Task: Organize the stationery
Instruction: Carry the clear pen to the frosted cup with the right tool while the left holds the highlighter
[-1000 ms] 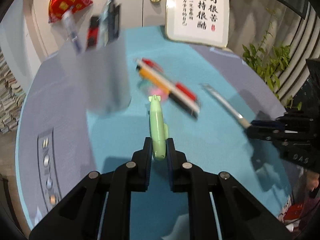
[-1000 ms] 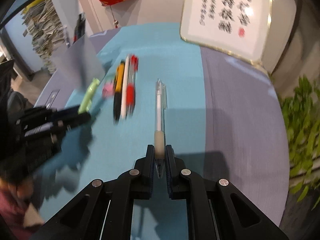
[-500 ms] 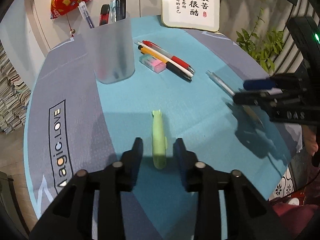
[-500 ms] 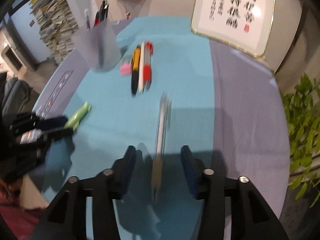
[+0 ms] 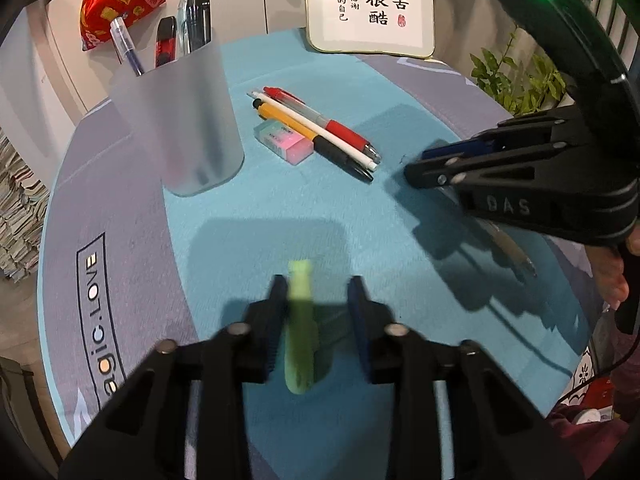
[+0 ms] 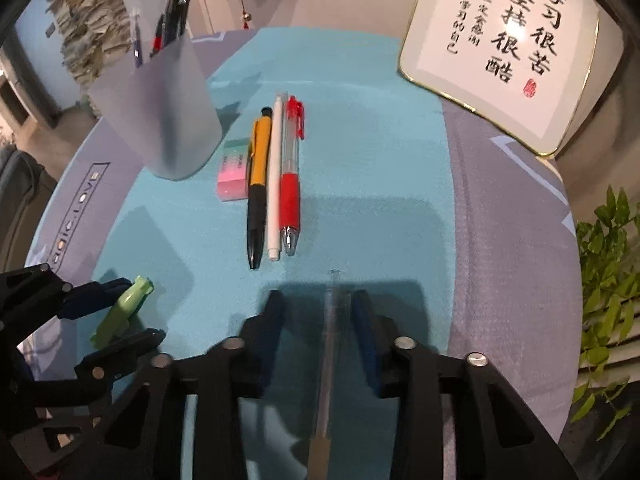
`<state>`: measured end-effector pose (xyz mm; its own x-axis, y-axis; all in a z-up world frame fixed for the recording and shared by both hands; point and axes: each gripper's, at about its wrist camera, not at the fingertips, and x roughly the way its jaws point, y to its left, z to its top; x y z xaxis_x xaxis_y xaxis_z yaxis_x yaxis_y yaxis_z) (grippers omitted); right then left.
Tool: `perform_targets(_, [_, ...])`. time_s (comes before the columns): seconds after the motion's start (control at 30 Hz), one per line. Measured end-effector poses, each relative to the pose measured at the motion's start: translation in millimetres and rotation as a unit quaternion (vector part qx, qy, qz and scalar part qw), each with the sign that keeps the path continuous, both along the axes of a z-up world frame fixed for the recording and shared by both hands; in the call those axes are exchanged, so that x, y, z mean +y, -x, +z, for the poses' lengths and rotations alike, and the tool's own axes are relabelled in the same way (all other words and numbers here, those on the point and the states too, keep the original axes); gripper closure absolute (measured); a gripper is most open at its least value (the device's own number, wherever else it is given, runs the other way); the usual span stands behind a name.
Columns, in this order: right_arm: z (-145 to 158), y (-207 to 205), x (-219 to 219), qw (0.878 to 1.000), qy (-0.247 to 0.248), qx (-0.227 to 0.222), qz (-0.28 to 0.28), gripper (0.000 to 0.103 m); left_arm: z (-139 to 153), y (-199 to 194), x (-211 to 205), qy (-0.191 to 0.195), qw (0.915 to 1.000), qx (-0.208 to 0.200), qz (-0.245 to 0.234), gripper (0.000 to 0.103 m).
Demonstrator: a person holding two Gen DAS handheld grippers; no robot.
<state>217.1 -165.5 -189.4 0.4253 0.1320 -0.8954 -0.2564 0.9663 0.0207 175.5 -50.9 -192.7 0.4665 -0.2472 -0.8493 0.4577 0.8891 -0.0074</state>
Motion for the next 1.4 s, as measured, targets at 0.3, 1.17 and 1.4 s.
perform_targets(0.3, [30.8, 20.3, -10.4, 0.998, -0.055, -0.035, -0.005, 0.088, 21.0, 14.0, -0.3, -0.003, 0.9993, -0.038, -0.003, 0.092])
perform_targets(1.17, [142.1, -3.6, 53.1, 0.967, -0.161, -0.200, -0.004, 0.088, 74.0, 37.2, 89.1, 0.076, 0.9863, -0.098, 0.109, 0.092])
perform_targets(1.4, [159.5, -47.1, 83.6, 0.955, -0.151, -0.256, -0.020, 0.088, 77.1, 39.2, 120.0, 0.088, 0.9808, -0.105, 0.139, 0.092])
